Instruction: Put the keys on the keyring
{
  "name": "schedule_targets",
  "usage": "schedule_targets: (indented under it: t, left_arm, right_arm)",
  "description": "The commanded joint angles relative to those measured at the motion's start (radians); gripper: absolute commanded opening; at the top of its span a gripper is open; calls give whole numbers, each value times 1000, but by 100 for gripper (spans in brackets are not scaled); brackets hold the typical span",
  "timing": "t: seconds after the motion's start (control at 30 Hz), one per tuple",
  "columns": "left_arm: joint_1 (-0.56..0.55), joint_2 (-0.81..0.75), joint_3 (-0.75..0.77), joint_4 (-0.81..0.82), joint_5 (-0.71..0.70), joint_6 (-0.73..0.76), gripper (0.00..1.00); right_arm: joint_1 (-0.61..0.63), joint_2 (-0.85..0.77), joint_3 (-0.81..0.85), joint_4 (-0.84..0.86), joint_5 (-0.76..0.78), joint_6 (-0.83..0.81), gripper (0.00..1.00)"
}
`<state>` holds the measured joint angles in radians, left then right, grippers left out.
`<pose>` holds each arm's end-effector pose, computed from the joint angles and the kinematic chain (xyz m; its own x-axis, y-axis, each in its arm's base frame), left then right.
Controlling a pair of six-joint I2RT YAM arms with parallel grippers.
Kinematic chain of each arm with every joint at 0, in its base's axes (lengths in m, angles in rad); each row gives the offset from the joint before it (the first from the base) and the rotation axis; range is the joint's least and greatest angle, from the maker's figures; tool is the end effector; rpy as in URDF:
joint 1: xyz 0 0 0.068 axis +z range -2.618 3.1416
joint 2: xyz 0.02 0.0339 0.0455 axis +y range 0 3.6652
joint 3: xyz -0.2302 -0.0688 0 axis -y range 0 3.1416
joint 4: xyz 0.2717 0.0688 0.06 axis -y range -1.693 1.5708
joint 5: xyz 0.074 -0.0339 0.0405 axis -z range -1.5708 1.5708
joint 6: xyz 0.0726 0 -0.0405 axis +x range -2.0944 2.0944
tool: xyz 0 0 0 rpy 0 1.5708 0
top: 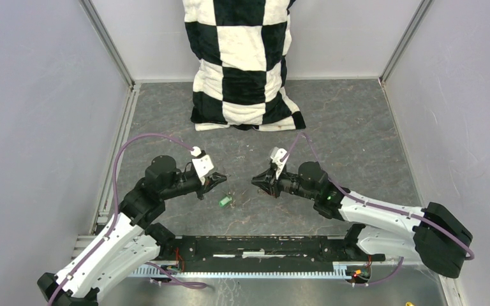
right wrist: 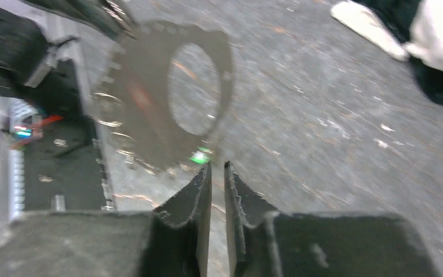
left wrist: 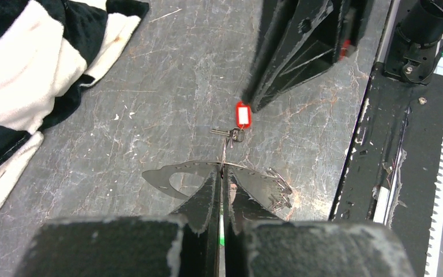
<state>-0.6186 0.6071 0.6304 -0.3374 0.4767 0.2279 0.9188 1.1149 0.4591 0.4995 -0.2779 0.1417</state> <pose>0.1704 -0.1622 0.2683 -0.0485 0.2809 -0.9585 0.9051 0.4181 0.0768 0.1739 0.2606 0.1797 -0.2247 -0.0705 -0.9719 -0.9062 0.3819 0.1818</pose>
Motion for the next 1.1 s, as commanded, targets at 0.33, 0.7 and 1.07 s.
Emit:
schedule_targets:
  t: [0.33,0.7,1.07]
  left_arm:
    - [-1,-19,4,78,26,-15,2]
    - [-1,-32,-1,73,24,-14,2]
    - [-1,-38,2,72,20,-14,2]
  right_arm:
    - [-17,241,-63,-3,291,12,56]
    - [-22,354,-15,44,307,57,49]
    - [-22,375,-4,9,308,60,36]
